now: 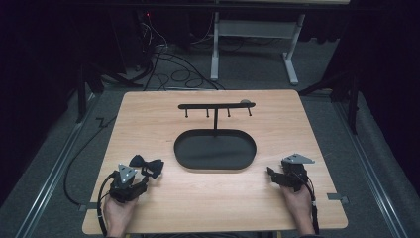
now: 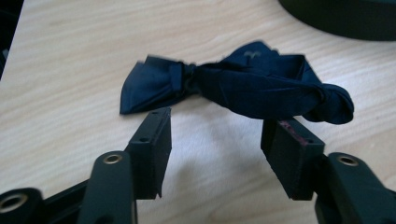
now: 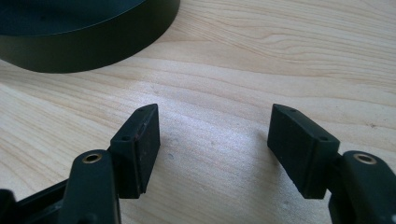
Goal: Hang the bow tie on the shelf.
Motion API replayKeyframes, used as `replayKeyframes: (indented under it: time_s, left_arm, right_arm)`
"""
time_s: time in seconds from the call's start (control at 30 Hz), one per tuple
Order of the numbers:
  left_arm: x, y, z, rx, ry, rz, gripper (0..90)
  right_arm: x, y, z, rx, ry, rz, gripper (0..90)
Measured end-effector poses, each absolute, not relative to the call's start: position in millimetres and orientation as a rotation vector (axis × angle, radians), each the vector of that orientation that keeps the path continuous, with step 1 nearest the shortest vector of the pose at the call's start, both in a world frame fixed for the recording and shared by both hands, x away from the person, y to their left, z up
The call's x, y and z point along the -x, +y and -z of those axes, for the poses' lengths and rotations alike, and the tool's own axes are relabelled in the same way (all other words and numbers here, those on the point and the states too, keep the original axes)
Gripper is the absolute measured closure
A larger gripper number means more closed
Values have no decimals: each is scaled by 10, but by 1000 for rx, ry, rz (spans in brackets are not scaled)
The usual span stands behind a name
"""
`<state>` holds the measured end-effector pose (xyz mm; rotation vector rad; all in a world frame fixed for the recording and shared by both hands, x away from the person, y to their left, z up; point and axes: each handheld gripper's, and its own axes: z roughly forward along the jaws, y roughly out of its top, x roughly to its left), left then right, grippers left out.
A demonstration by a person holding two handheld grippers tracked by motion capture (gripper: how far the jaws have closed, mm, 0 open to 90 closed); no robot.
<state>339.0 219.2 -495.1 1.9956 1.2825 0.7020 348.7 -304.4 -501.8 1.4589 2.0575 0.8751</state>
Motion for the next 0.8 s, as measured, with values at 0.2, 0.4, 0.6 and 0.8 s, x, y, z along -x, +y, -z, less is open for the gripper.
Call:
replayKeyframes:
  time_s: [0.2,0.4,0.6,0.8]
  left_arm:
    - [-3483,2106,4888,-1969,1230,-723,523]
    - [-3593,2047,4836,-1963,1213,-734,581]
    - [-3674,2039,4861,-1964,1233,-717,633]
    - [-3718,2043,4856,-1964,1235,-704,747]
  right_arm:
    - [-3487,-3043,5018,-1460,2057,-877,359]
    - [-3487,-3045,5018,-1461,2057,-878,359]
    - [-3487,-3046,5018,-1461,2057,-879,359]
    - [-3488,-3046,5019,-1460,2058,-881,358]
